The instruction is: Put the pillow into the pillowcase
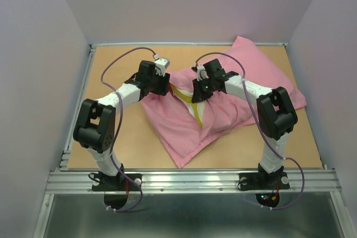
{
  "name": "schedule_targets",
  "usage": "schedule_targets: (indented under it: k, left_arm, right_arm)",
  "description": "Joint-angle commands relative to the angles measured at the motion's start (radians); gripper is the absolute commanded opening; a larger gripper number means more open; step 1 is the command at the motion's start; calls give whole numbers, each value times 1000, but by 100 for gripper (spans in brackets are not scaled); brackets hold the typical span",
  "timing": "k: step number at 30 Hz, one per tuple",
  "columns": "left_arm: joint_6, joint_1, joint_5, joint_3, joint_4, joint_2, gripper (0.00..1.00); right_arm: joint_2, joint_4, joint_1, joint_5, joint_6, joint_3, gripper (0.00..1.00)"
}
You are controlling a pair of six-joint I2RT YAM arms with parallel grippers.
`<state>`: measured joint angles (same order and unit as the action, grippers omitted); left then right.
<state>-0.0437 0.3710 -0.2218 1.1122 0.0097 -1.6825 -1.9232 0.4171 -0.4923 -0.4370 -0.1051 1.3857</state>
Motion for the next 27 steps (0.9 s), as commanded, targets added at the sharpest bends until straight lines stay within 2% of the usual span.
schedule_targets:
  k: [1,5,8,13,17,19,20,22,27]
  left_arm:
    - [13,11,55,57,25,-48,61]
    - [21,16,24,80,50,-106,65]
    - [22,23,45,83,72,-149,66]
    - [27,23,159,90,124,-184,65]
    - [25,23,162,127,136,-221,63]
    - [30,23,157,158,118,-250,46]
    - [28,23,154,169,113,-262,21]
    - [4,23,151,189,81,-266,1]
    - [-1,-47,137,219,75,-132,0]
  right_arm:
    - [23,18,-12,-8,2,-16,1]
    - [24,18,-12,-6,8,-19,1]
    - [27,20,-12,-20,8,-27,1]
    - [50,23,-12,-46,19,-51,0]
    - [73,28,-12,-69,24,-66,1]
    - [85,29,-12,-75,30,-74,1]
    - [89,31,-12,-78,33,-82,1]
    - [99,32,-12,-85,42,-89,0]
    - [82,42,-12,-59,90,-135,1]
